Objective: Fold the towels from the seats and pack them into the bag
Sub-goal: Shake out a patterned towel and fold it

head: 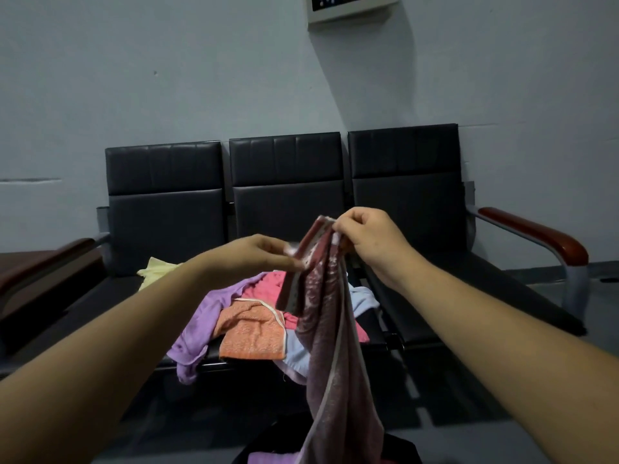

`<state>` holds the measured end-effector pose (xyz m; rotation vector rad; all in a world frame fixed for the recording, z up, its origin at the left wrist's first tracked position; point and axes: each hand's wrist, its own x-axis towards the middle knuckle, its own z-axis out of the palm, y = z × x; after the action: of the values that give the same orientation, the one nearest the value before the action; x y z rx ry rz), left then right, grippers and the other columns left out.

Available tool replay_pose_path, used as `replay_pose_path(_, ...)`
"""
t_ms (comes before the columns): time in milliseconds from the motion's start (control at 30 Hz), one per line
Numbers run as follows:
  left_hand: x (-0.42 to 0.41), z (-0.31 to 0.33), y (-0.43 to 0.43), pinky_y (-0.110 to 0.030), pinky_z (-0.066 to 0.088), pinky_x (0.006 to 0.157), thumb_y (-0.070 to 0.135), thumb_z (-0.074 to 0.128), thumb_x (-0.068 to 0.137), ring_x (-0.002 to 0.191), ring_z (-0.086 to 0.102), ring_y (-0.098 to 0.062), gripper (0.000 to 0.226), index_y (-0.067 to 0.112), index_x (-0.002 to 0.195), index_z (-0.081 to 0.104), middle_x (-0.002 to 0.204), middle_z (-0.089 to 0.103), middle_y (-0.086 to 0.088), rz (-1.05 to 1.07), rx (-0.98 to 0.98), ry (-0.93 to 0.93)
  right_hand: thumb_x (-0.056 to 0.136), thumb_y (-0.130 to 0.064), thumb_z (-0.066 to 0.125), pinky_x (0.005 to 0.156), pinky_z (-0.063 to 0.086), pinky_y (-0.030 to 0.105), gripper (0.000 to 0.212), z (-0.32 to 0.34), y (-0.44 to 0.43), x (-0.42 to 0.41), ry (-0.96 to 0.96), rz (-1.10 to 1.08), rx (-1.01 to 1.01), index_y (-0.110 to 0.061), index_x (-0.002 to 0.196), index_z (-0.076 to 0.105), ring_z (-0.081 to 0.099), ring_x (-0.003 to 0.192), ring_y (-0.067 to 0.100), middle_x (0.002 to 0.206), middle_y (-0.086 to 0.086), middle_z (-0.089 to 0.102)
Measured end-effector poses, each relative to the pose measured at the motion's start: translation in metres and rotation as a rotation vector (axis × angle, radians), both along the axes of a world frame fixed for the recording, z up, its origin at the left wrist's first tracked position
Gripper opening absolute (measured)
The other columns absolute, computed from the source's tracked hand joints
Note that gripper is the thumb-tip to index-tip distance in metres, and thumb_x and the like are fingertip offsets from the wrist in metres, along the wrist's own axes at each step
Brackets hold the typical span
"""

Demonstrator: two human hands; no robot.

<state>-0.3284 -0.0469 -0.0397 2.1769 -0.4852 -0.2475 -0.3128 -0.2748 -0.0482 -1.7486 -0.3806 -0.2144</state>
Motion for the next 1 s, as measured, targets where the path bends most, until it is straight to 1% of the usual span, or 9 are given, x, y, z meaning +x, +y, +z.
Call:
replay_pose_path(133, 0.001, -0.023, 0.003, -0.03, 0.057, 0.085, 0.015, 0.057, 0.097, 0.095, 0.07, -0.019, 0.018, -0.003, 0.1, 0.06, 0.095, 0.071, -0.007, -0.039, -0.218, 0.077, 0.095, -0.014, 0.059, 0.083, 0.058, 0.045, 0.01, -0.005, -0.012, 0.005, 0.064, -0.031, 0.044, -0.007, 0.087, 0.061, 0.064, 0.079, 0.022, 0.084, 0.012, 0.066)
replay_pose_path(233, 0.002, -0.031, 0.0, -0.027, 0.053, 0.081, 0.017, 0.054, 0.098, 0.091, 0.067, -0.017, 0.015, 0.004, 0.095, 0.06, 0.093, 0.069, -0.004, -0.028, -0.238, 0.025, 0.093, -0.009, 0.064, 0.089, 0.058, 0.049, 0.008, -0.009, -0.017, 0.005, 0.083, -0.023, 0.039, -0.002, 0.09, 0.064, 0.07, 0.086, 0.028, 0.095, 0.022, 0.071)
replay_pose_path(467, 0.004, -0.03, -0.005, -0.037, 0.052, 0.079, 0.031, 0.054, 0.1, 0.079, 0.065, -0.019, 0.021, 0.012, 0.099, 0.062, 0.084, 0.069, 0.0, 0.155, -0.234, -0.273, 0.086, 0.012, 0.068, 0.073, 0.06, 0.028, 0.03, -0.008, -0.037, 0.004, 0.176, 0.179, 0.031, 0.004, 0.114, 0.068, 0.07, 0.088, 0.027, 0.102, 0.021, 0.073)
replay_pose_path(567, 0.007, -0.022, -0.004, -0.042, 0.056, 0.085, 0.044, 0.06, 0.089, 0.088, 0.07, -0.025, 0.031, 0.016, 0.1, 0.067, 0.093, 0.073, -0.004, 0.129, -0.096, -0.255, 0.086, 0.002, 0.071, 0.065, 0.056, 0.023, 0.018, -0.008, -0.04, 0.004, 0.177, 0.149, -0.077, 0.002, 0.103, 0.075, 0.07, 0.08, 0.021, 0.098, 0.017, 0.076)
replay_pose_path(700, 0.014, -0.017, 0.002, -0.039, 0.054, 0.085, 0.053, 0.069, 0.08, 0.094, 0.066, -0.028, 0.028, 0.025, 0.084, 0.075, 0.101, 0.069, -0.005, 0.128, 0.214, -0.185, 0.089, 0.003, 0.065, 0.053, 0.042, 0.022, 0.014, -0.01, -0.04, 0.011, 0.229, 0.075, 0.043, 0.005, 0.1, 0.074, 0.052, 0.059, 0.01, 0.082, 0.014, 0.067)
replay_pose_path(767, 0.018, -0.02, 0.006, -0.03, 0.053, 0.082, 0.045, 0.072, 0.084, 0.101, 0.057, -0.015, 0.022, 0.024, 0.081, 0.076, 0.114, 0.056, 0.001, 0.18, 0.29, -0.237, 0.092, 0.002, 0.062, 0.046, 0.038, 0.02, 0.015, -0.011, -0.041, 0.013, 0.241, 0.034, 0.074, 0.005, 0.1, 0.073, 0.05, 0.054, 0.008, 0.08, 0.013, 0.066)
replay_pose_path(833, 0.021, -0.02, 0.011, -0.026, 0.05, 0.081, 0.037, 0.068, 0.091, 0.1, 0.059, -0.008, 0.027, 0.011, 0.09, 0.075, 0.112, 0.062, 0.0, 0.19, 0.202, -0.178, 0.094, 0.001, 0.06, 0.044, 0.043, 0.019, 0.014, -0.012, -0.041, 0.015, 0.239, 0.002, 0.086, 0.006, 0.101, 0.071, 0.053, 0.051, 0.009, 0.08, 0.013, 0.067)
replay_pose_path(900, 0.02, -0.014, 0.01, -0.033, 0.057, 0.086, 0.032, 0.066, 0.092, 0.097, 0.071, -0.02, 0.032, 0.002, 0.1, 0.07, 0.101, 0.074, -0.009, 0.177, 0.015, -0.045, 0.095, 0.004, 0.057, 0.049, 0.051, 0.02, 0.014, -0.008, -0.038, 0.017, 0.223, -0.001, 0.116, 0.005, 0.102, 0.069, 0.059, 0.054, 0.011, 0.084, 0.015, 0.068)
replay_pose_path(1000, 0.018, 0.017, -0.002, -0.027, 0.062, 0.073, 0.028, 0.069, 0.088, 0.086, 0.07, -0.027, 0.037, -0.007, 0.1, 0.067, 0.088, 0.072, -0.016, 0.273, -0.217, -0.176, 0.092, 0.013, 0.05, 0.052, 0.054, 0.023, 0.029, 0.015, -0.033, 0.024, 0.108, -0.003, 0.204, -0.006, 0.107, 0.067, 0.063, 0.055, 0.015, 0.092, 0.017, 0.067)
